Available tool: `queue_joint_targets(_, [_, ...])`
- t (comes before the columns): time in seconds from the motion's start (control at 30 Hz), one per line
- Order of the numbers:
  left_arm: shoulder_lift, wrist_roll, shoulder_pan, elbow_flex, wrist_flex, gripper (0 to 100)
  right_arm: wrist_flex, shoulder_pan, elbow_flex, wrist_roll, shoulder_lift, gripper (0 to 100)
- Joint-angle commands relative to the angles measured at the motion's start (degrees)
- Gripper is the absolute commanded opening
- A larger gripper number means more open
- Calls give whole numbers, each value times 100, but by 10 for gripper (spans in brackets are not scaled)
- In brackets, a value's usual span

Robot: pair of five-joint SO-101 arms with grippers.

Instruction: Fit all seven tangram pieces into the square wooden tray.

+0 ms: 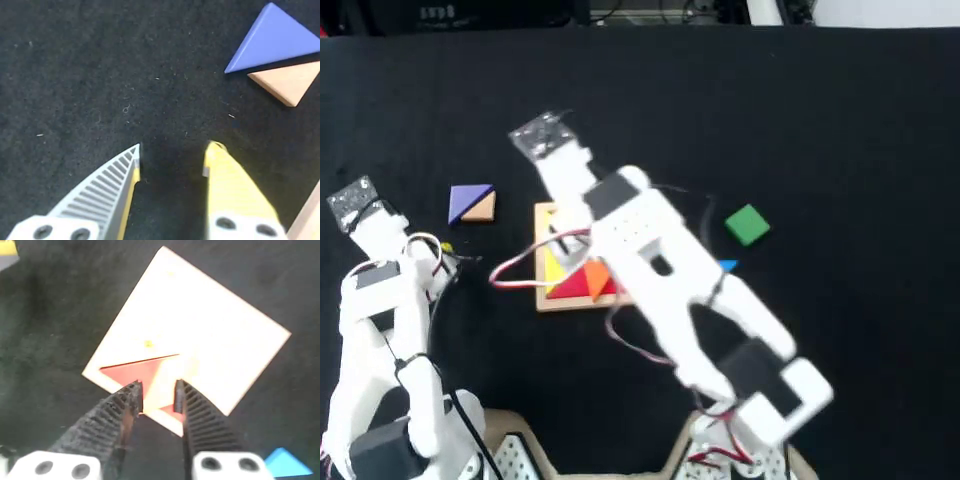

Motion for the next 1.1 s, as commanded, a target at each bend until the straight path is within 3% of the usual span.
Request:
queue_joint_targets(0.0, [-132,-35,303,-40,-105,189,387,-70,-840,-492,576,217])
queue_joint_targets(0.2, [-132,-53,330,-48,-114,189,404,220,-1007,-484,980,250])
queue_joint_targets(0.73, [-123,-62,338,13,-299,189,202,-273,-664,-501,1209,250])
queue_joint_targets(1.07, [-123,-62,338,13,-299,189,44,-255,-725,-475,1499,142])
